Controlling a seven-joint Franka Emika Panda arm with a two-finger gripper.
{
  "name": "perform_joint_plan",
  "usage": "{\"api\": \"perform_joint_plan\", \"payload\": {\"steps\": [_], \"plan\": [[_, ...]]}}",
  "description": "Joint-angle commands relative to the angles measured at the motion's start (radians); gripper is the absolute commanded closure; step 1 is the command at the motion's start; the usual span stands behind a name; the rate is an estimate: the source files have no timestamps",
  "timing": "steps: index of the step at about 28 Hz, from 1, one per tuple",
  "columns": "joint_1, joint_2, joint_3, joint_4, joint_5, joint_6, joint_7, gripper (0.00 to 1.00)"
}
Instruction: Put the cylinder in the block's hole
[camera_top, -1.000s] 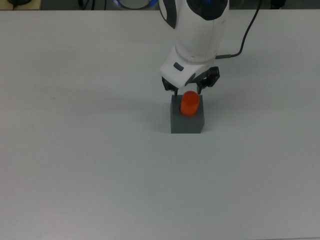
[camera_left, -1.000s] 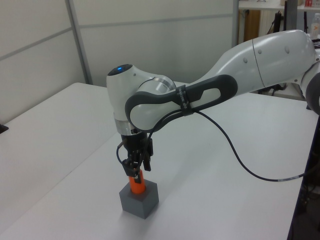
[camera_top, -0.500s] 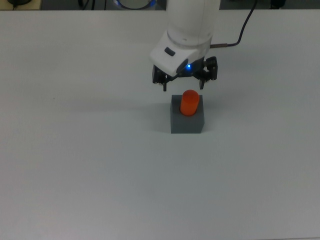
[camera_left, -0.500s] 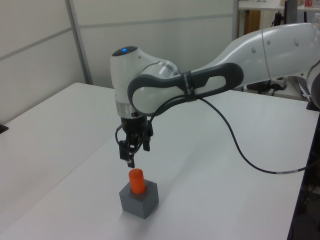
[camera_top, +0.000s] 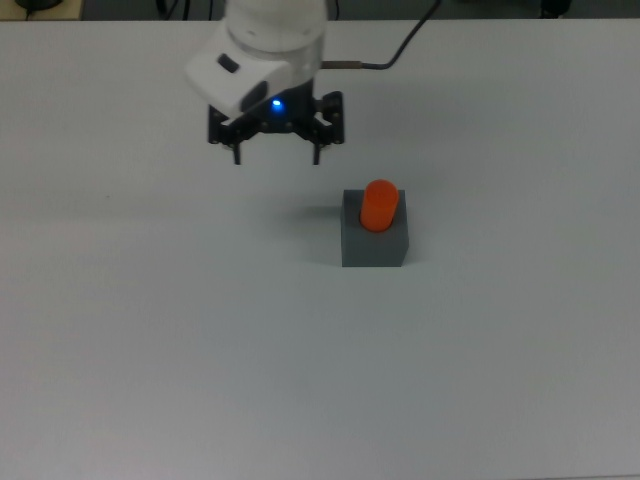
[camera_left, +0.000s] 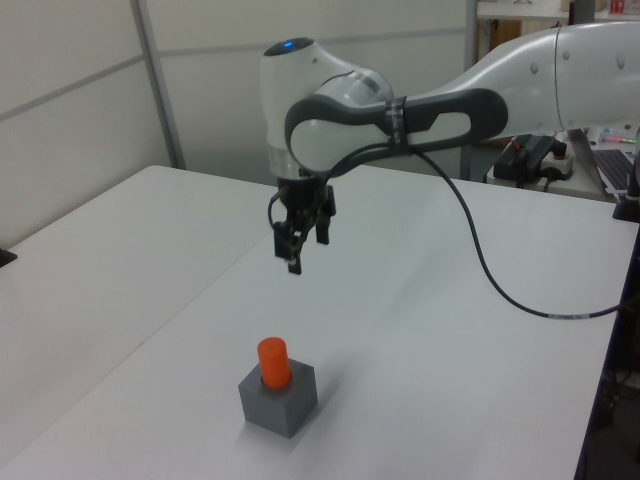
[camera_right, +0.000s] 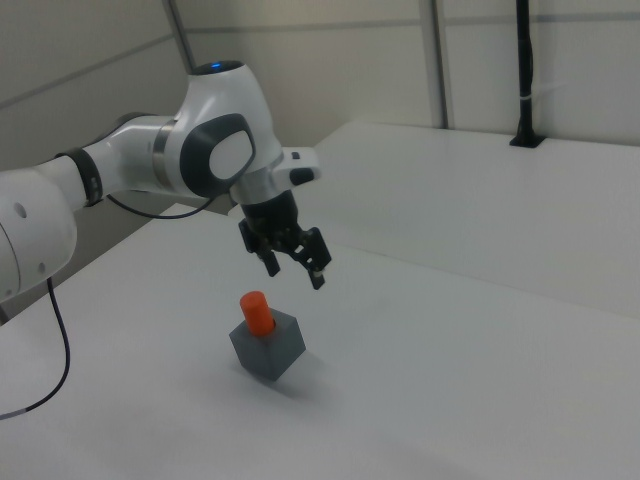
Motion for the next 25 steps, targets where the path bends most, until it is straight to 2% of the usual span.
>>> {"api": "perform_joint_plan", "payload": {"steps": [1,13,25], "plan": [[0.005,-0.020,-0.041,-0.016,0.001,-0.022,-0.046,0.00],[-0.048,-0.006,-0.045,-0.017,0.009,-0.020,-0.079,0.00],[-0.055,0.009,-0.044,-0.017,0.027,-0.013,-0.092,0.00]]}}
